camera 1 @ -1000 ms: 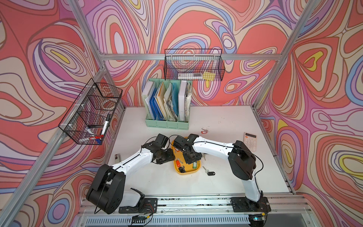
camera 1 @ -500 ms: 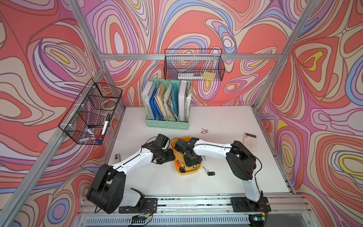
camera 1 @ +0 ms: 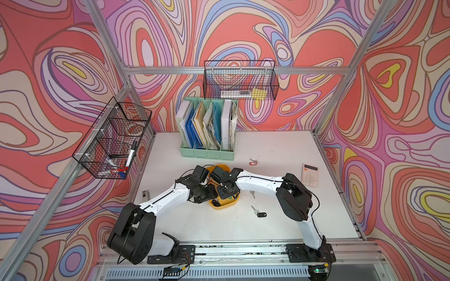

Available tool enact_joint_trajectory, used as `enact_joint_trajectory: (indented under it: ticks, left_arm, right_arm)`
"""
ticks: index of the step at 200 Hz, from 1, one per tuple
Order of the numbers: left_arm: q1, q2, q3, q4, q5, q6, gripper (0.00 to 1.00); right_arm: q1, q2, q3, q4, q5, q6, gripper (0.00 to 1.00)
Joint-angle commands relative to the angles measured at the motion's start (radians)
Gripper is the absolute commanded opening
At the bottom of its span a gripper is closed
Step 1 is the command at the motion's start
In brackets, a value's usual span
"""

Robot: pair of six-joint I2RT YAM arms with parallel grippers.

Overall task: Take the keys out of the storage box
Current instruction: Move the storage box to the center of the board, then pick up the key from the storage box.

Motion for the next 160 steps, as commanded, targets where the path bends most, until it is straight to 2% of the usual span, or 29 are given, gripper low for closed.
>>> enact_joint_trajectory:
  ticks: [1,91,160]
  left_arm:
    - [0.005,-0.021,0.020,-0.022,-0.014,0.016,0.59]
    - [0.007,-0.088,0.031,-0.072,-0.074,0.014,0.62]
    - [0.006,-0.100,0.023,-0.094,-0.101,0.023,0.63]
  right_arm:
    - [0.003,-0.009,0.022,0.009,0.046,-0.039,0.40]
    - [-0.035,0.022,0.069,-0.032,0.032,-0.048,0.40]
    - [-0.040,0.067,0.079,-0.040,0.009,-0.041,0.29]
